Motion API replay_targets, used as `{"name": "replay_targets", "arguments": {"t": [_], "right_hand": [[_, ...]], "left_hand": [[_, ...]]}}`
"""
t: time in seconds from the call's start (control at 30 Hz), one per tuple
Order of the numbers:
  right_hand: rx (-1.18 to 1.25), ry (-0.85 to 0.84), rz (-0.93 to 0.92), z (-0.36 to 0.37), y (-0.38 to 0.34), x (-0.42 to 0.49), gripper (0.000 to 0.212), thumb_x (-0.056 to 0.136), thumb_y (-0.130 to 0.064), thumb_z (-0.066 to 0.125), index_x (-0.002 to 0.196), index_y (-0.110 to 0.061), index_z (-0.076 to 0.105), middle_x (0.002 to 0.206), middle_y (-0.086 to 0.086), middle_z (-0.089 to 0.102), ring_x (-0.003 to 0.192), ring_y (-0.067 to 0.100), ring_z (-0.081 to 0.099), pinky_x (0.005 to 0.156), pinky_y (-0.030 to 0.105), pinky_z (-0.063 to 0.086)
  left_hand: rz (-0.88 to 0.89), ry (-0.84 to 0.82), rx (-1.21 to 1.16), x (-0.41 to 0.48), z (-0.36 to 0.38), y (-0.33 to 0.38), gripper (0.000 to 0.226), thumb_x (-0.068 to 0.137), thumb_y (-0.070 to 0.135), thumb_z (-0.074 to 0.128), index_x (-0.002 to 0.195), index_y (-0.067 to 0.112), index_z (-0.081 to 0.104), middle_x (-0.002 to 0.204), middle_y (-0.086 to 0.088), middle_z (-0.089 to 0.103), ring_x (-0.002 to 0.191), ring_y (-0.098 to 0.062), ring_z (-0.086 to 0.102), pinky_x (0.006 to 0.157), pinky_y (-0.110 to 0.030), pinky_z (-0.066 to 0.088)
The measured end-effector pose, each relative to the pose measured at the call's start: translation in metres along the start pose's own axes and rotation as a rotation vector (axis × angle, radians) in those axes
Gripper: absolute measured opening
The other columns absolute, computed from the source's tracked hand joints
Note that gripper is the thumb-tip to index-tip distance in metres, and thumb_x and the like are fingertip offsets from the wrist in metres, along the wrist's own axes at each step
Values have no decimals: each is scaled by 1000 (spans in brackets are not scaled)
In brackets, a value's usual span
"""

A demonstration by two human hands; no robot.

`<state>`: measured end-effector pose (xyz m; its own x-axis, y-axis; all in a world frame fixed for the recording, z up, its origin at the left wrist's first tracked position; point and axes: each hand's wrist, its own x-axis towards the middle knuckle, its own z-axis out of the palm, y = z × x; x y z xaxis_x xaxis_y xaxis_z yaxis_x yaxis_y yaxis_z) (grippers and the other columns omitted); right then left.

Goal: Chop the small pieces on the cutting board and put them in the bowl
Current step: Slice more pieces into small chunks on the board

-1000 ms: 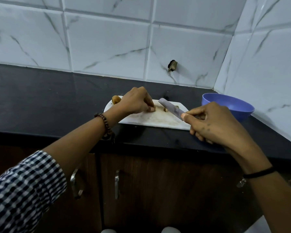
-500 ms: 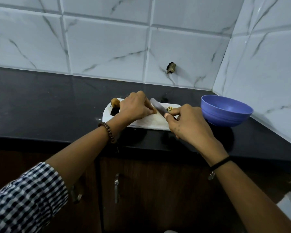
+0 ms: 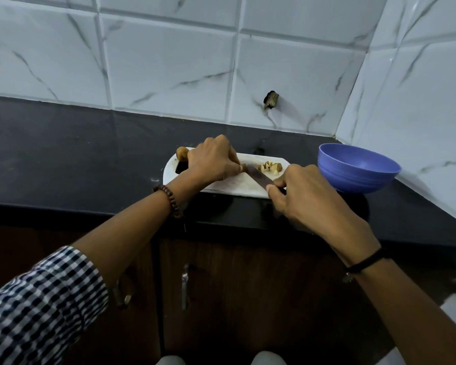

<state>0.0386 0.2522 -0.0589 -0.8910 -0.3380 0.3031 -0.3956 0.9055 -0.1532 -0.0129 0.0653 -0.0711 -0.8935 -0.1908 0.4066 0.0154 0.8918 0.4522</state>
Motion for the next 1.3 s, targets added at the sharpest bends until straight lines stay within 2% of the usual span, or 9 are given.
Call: {"name": "replay_targets", "arguments": {"t": [0.1, 0.2, 0.3, 0.37, 0.6, 0.8, 0.97, 1.17, 1.3], "right_hand": [[-8, -56, -3, -20, 2, -5, 27, 95, -37, 57, 100, -14, 71, 84, 7, 62, 69, 21, 59, 59, 36, 50], [25, -60, 13, -38, 4, -9, 25, 94, -32, 58, 95, -15, 76, 84, 7, 69, 65, 19, 59, 57, 34, 51], [73, 72, 13, -35, 3, -9, 28, 95, -33, 56, 104, -16, 75, 78, 4, 66, 63, 16, 56, 50, 29, 39], [100, 114, 32, -26, 0, -6, 28, 96, -35, 55, 105, -17, 74, 76, 4, 61, 63, 16, 55, 48, 27, 34], [114, 119, 31, 5, -10, 9, 29, 93, -36, 56, 102, -15, 74, 80, 9, 59, 66, 27, 58, 57, 32, 45], [45, 93, 40, 6, -16, 9, 29, 95, -35, 53, 105, -13, 69, 88, 6, 50, 76, 28, 55, 65, 36, 49], [-19, 17, 2, 0, -14, -5, 22, 99, -33, 52, 95, -12, 56, 75, -4, 37, 61, 13, 44, 62, 34, 41], [-39, -58, -6, -29, -4, -15, 24, 95, -34, 57, 92, -15, 72, 82, 7, 61, 65, 21, 56, 54, 30, 43], [25, -45, 8, -44, 2, -23, 26, 96, -32, 57, 103, -16, 75, 88, 5, 67, 63, 13, 54, 48, 26, 34]], "left_hand": [[14, 15, 14, -4, 0, -1, 17, 82, 41, 72, 90, 27, 78, 90, 9, 70, 87, -13, 58, 53, -24, 23], [38, -6, -15, -3, 2, -2, 17, 83, 39, 72, 90, 25, 78, 94, 7, 73, 95, -15, 64, 69, -32, 48], [39, -28, -24, -3, 4, -1, 13, 83, 34, 72, 91, 25, 79, 95, 6, 74, 96, -16, 65, 76, -38, 56], [41, -19, -17, -3, 4, 0, 12, 83, 31, 72, 91, 25, 79, 94, 7, 73, 96, -15, 64, 72, -35, 54], [11, 27, 28, -2, 2, 0, 18, 81, 40, 71, 90, 27, 78, 92, 7, 71, 91, -18, 63, 62, -28, 33], [10, 12, 31, 0, 2, 2, 19, 80, 37, 72, 94, 24, 77, 97, 5, 72, 93, -21, 64, 66, -32, 37], [17, 21, 14, -2, 3, 1, 20, 82, 42, 72, 91, 24, 78, 97, 5, 72, 94, -21, 64, 68, -33, 42], [-1, 34, 56, -9, -3, 4, 23, 83, 45, 72, 93, 25, 77, 96, 5, 70, 96, -18, 62, 65, -30, 28], [28, 0, -5, -11, -3, -1, 14, 87, 31, 68, 95, 25, 78, 99, 8, 71, 101, -16, 63, 73, -32, 38]]}}
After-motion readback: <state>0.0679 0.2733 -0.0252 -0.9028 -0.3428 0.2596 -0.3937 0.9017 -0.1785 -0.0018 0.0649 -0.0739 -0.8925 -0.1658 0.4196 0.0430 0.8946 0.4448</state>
